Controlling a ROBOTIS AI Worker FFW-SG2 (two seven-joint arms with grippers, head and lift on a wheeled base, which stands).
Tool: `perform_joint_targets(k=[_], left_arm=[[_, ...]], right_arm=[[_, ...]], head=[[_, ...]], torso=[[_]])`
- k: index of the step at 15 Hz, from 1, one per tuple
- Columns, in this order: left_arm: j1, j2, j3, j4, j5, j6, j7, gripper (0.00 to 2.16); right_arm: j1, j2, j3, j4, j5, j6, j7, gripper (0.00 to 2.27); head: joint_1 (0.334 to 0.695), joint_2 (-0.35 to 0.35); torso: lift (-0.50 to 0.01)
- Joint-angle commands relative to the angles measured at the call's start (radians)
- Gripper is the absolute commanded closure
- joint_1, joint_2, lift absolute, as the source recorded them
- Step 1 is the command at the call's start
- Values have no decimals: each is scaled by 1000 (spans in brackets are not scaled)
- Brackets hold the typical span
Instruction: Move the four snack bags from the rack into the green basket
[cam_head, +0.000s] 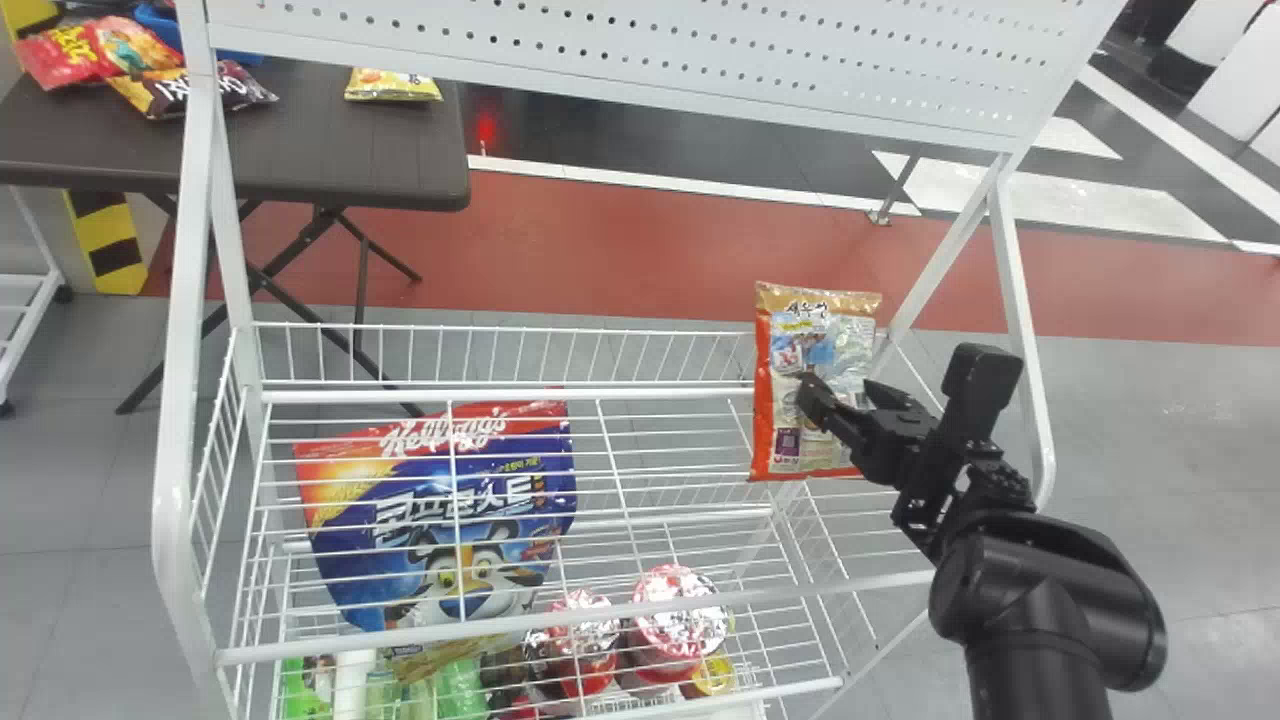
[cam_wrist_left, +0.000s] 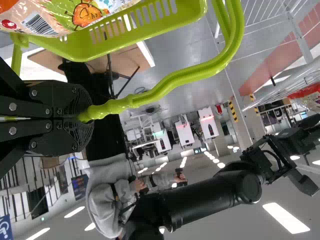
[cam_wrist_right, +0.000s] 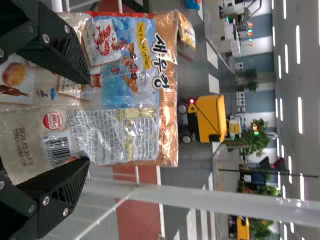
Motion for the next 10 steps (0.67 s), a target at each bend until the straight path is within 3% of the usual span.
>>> perform_joint_targets(k=[1,3,7,10], left_arm=[[-2,0,-1,2,0,0,0,1845],[-2,0,1,4,1,0,0,1845],[-5,0,1,10,6,0,-2,1845],[-3,0,-1,8,1,0,-2,1845]], right_arm=[[-4,-2,9,6,0,23,5,2047],[11,-2,10,-6,-1,5,10,2169],[81,15,-10,-104,-39,2,2,2192],[193,69,-20,-305,-58,48,-6,2192]], head=[[695,-350],[695,-350],[695,-350],[695,-350]], torso=[[0],[0],[0],[0]])
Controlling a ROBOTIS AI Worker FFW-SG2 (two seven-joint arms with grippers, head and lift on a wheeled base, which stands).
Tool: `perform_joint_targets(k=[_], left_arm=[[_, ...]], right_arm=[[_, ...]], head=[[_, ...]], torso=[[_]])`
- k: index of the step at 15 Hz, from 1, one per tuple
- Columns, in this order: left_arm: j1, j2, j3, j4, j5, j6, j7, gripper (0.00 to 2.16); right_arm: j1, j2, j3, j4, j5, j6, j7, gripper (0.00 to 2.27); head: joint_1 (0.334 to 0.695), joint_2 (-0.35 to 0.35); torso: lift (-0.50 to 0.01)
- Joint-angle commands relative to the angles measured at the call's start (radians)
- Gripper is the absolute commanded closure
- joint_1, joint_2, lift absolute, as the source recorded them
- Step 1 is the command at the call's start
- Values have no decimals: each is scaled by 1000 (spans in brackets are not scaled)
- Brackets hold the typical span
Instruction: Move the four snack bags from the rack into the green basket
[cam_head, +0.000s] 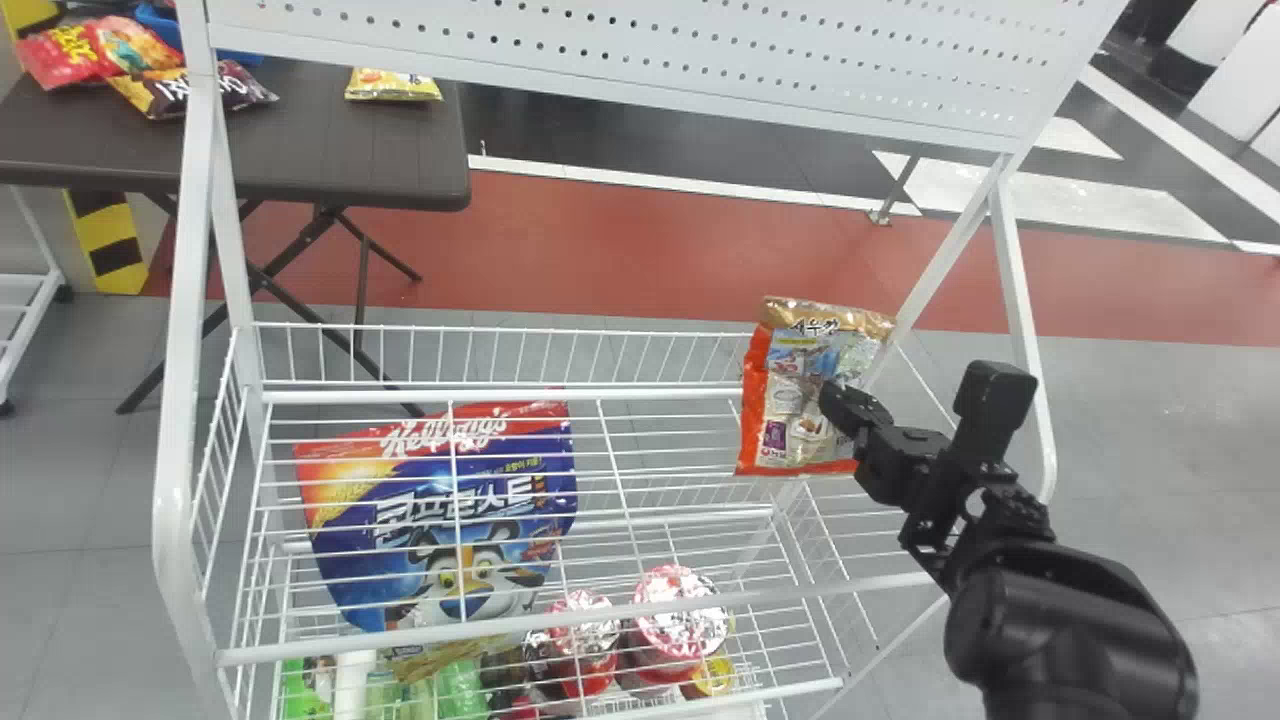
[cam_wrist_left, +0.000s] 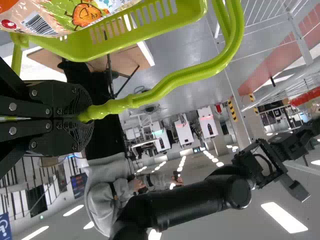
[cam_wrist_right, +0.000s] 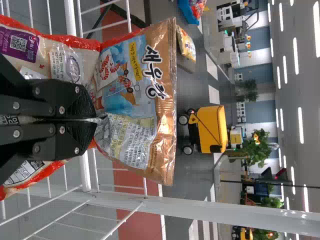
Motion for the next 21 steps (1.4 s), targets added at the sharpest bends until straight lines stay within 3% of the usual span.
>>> perform_joint_targets(k=[1,5,8,10,14,21], left_arm=[[0,-2,-3,-3,-4,0,0,1845],[-1,0,-6,-6,-4,0,0,1845],[-3,3,-6,-6,-3,0,-2,1845],[-4,0,-7,-4,-4,0,-2,1845],[-6,0,-10,-4,-3,0,-2,1845],[-7,0,-15,0,-1,-3,-2,1845]], right_arm=[[97,47,-12,-184,-20,68,0,2192],[331,85,-38,-544,-192,307,3,2192],[525,109,-32,-681,-287,338,26,2192],[611,109,-21,-692,-362,353,64,2192],[743,109,41,-638,-405,461,182,2192],[768,109,187,-400,-322,399,193,2192]], head=[[695,-350],[695,-350],[695,-350],[695,-350],[695,-350],[695,-350]], torso=[[0],[0],[0],[0],[0],[0]])
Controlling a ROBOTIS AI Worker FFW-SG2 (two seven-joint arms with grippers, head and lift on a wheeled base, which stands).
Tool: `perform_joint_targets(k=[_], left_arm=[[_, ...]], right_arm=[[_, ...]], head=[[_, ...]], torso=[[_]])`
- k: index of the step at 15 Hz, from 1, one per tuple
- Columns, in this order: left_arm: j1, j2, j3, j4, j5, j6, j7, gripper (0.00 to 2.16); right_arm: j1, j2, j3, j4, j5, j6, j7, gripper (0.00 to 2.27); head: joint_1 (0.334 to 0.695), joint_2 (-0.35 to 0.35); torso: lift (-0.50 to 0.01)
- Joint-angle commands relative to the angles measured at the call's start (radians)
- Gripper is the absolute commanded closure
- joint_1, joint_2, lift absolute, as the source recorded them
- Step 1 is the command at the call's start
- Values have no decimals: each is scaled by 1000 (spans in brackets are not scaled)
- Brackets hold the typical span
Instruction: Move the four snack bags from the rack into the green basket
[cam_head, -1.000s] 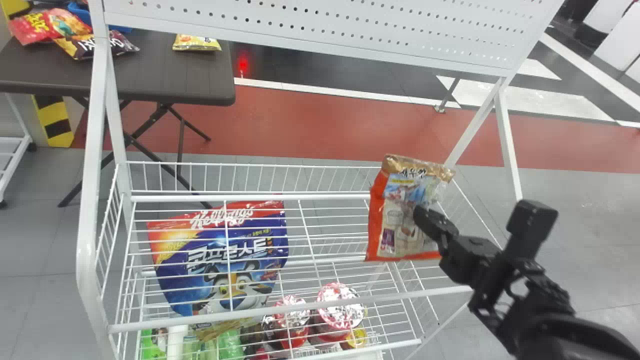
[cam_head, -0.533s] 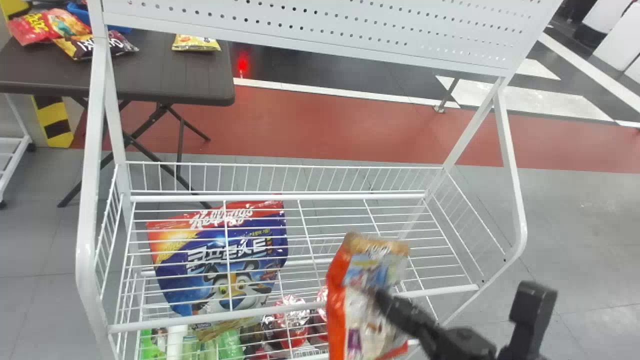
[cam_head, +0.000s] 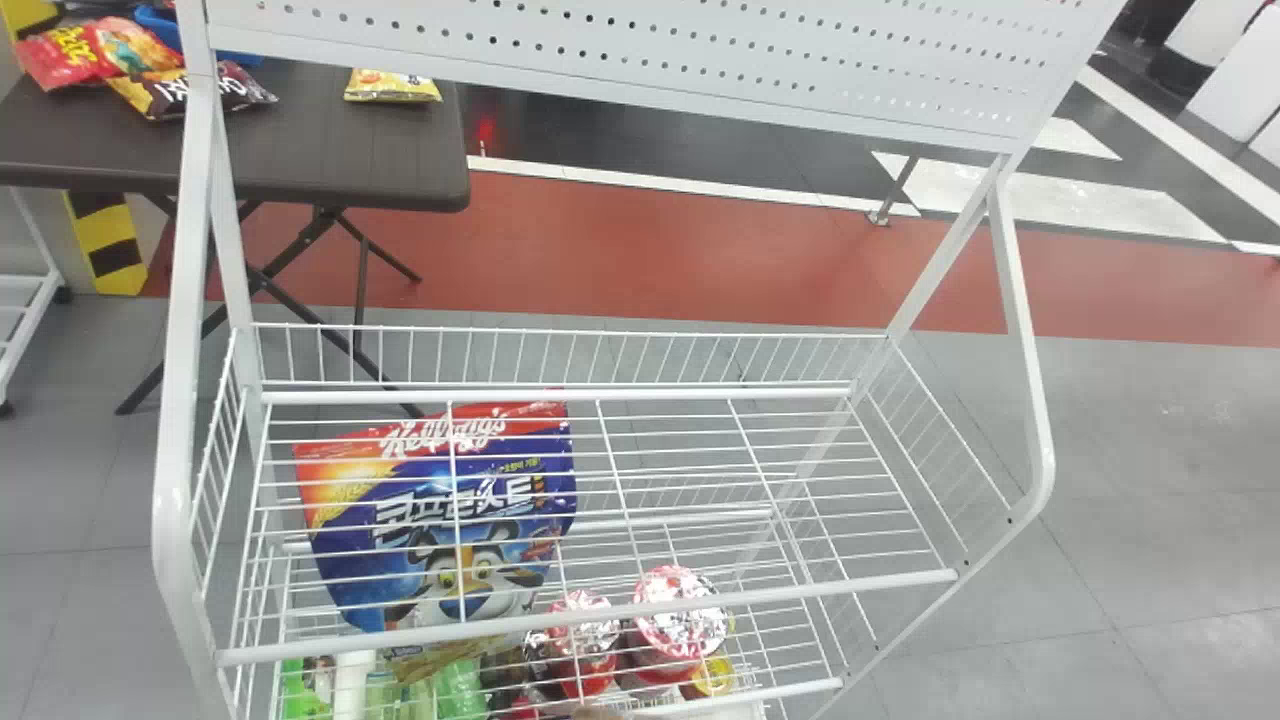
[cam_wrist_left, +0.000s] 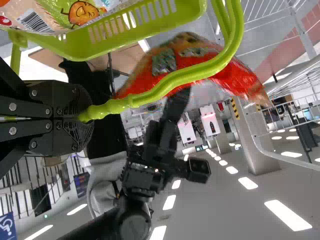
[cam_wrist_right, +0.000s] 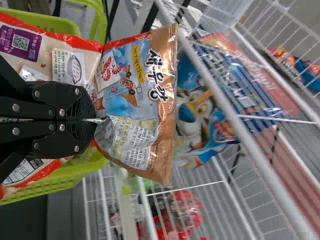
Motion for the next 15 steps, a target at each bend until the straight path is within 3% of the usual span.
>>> perform_joint_targets(k=[1,7,8,12,13,14,15], left_arm=[[0,2,-2,4,3,-3,0,1845],[3,-2,-4,7,1,-6,0,1845],[3,-2,-4,7,1,-6,0,1845],[5,-2,-1,8,3,-15,0,1845],[5,-2,-2,8,3,-18,0,1845],[3,-2,-2,10,3,-18,0,1845],[3,-2,-2,10,3,-18,0,1845]], right_arm=[[4,2,67,68,23,-32,-1,2192],[15,-66,271,184,124,-158,-76,2192],[20,-84,281,187,125,-161,-99,2192],[38,-95,237,186,132,-152,-118,2179],[44,-94,220,179,115,-149,-118,1959],[54,-94,212,169,106,-161,-116,1349],[63,-94,203,156,98,-173,-113,221]], head=[[695,-350],[695,-350],[695,-350],[695,-350],[695,-350],[695,-350],[695,-350]], torso=[[0],[0],[0],[0],[0],[0],[0]])
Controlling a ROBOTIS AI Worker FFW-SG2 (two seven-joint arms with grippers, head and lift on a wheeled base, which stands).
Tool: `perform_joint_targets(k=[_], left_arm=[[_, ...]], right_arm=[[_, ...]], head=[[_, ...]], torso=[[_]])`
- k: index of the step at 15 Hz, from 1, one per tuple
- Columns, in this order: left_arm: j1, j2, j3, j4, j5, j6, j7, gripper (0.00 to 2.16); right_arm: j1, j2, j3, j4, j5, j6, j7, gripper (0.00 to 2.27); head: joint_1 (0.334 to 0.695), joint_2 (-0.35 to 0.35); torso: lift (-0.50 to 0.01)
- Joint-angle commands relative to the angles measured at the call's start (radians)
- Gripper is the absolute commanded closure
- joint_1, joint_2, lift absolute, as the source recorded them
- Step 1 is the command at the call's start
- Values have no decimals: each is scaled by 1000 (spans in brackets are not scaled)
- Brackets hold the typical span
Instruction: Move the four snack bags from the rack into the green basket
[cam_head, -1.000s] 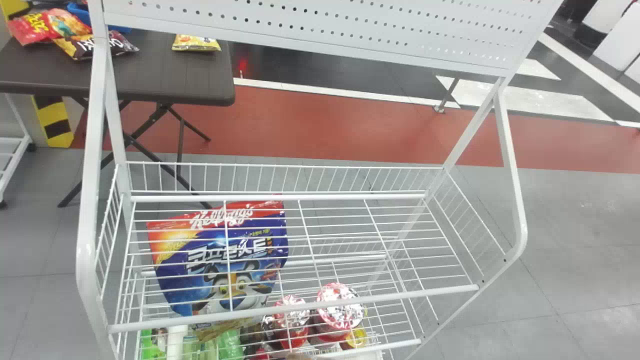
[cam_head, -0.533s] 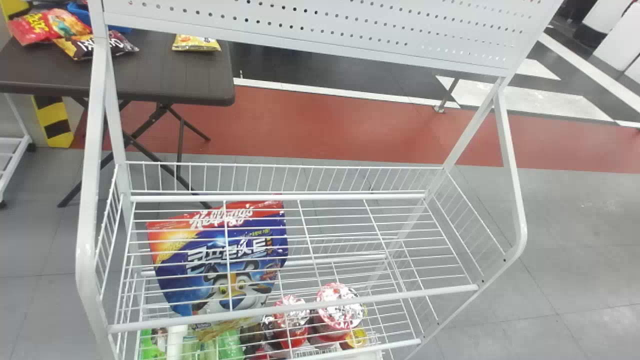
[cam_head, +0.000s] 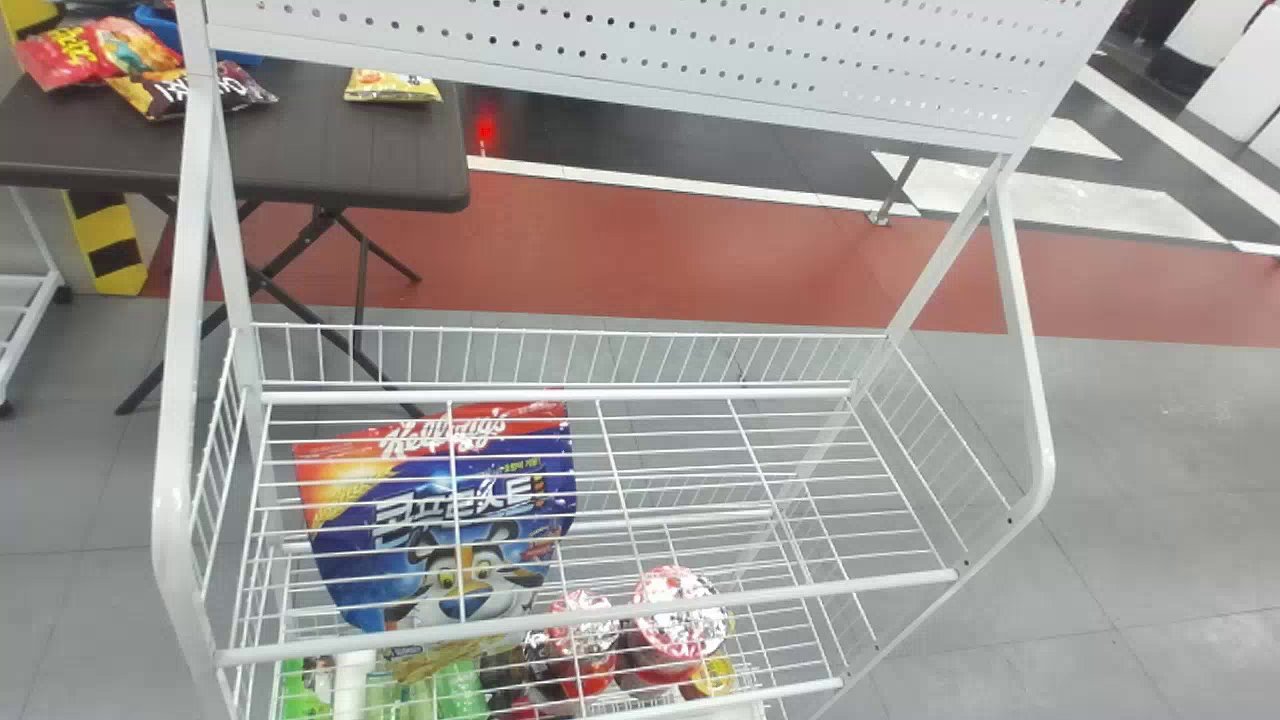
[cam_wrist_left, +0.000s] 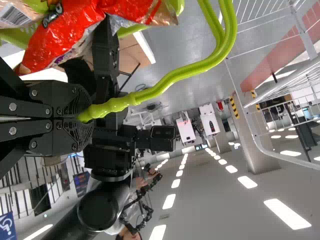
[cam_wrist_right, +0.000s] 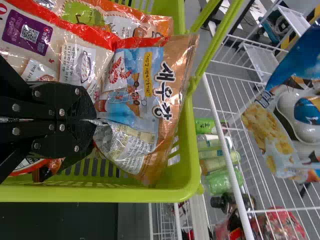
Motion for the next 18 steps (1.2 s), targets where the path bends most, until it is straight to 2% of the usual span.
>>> perform_joint_targets(k=[1,4,9,12,14,16,18], left_arm=[[-1,0,0,1,0,0,0,1845],[-1,0,1,1,0,0,0,1845],[1,0,1,-1,0,0,0,1845],[1,-1,-3,-2,-3,3,1,1845],[-1,-3,-8,-2,-6,3,1,1845],[1,-1,-10,-4,-6,3,1,1845],[2,0,-10,-7,-6,3,1,1845]], right_arm=[[17,3,-23,-26,-23,-28,9,-2],[22,9,-27,-66,-24,-52,2,53],[42,14,-23,-119,-14,-350,-2,53],[59,17,28,-207,72,-561,-131,53],[79,16,103,-276,157,-721,-269,53],[80,16,171,-329,213,-730,-358,53],[82,3,250,-369,327,-779,-475,53]], head=[[695,-350],[695,-350],[695,-350],[695,-350],[695,-350],[695,-350],[695,-350]], torso=[[0],[0],[0],[0],[0],[0],[0]])
